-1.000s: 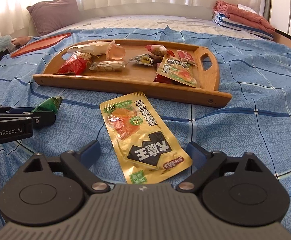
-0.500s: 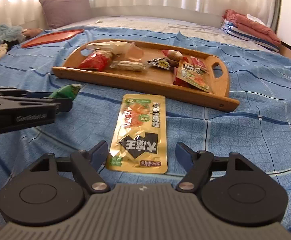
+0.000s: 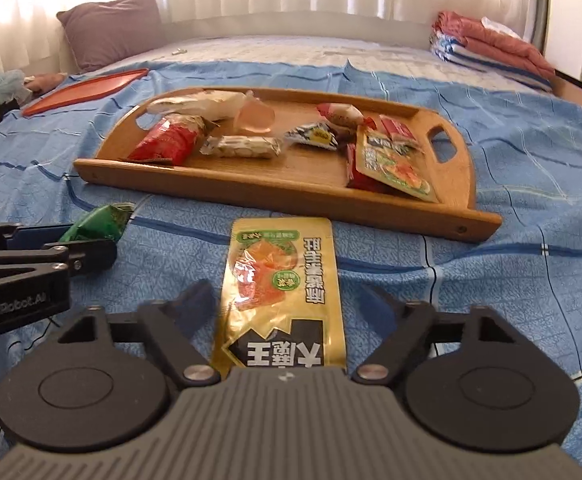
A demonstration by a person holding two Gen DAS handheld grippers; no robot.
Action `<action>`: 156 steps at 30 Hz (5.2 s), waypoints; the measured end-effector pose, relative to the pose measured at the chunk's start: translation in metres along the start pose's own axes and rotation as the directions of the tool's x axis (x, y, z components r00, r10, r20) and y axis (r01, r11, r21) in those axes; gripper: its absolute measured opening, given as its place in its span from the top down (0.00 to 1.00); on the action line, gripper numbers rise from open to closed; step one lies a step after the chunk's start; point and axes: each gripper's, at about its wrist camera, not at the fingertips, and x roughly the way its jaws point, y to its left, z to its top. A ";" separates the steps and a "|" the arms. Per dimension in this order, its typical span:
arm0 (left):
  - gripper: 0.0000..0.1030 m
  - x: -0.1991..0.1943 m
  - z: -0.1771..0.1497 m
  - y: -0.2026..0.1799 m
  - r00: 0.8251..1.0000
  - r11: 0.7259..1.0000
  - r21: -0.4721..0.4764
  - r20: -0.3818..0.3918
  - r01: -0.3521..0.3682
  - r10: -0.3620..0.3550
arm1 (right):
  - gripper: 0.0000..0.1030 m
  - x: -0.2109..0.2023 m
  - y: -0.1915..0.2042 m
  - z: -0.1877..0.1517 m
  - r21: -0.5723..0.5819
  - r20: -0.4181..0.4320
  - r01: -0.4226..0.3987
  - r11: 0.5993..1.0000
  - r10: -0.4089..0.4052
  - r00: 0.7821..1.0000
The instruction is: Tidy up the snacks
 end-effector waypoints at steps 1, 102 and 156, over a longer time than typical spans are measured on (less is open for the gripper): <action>0.68 -0.001 0.000 0.000 1.000 1.000 0.004 0.006 0.000 0.000 | 0.36 -0.003 0.001 0.000 -0.008 0.009 -0.016 1.000 0.016 1.000; 0.18 0.155 0.173 0.029 0.998 0.998 -0.031 -0.025 0.063 -0.064 | 0.16 0.096 -0.065 0.172 0.260 -0.070 0.033 0.965 -0.015 0.997; 0.01 -0.027 0.046 0.034 0.999 0.999 0.009 -0.023 0.038 -0.038 | 0.00 -0.033 -0.032 0.040 0.112 0.000 0.054 0.992 -0.055 0.998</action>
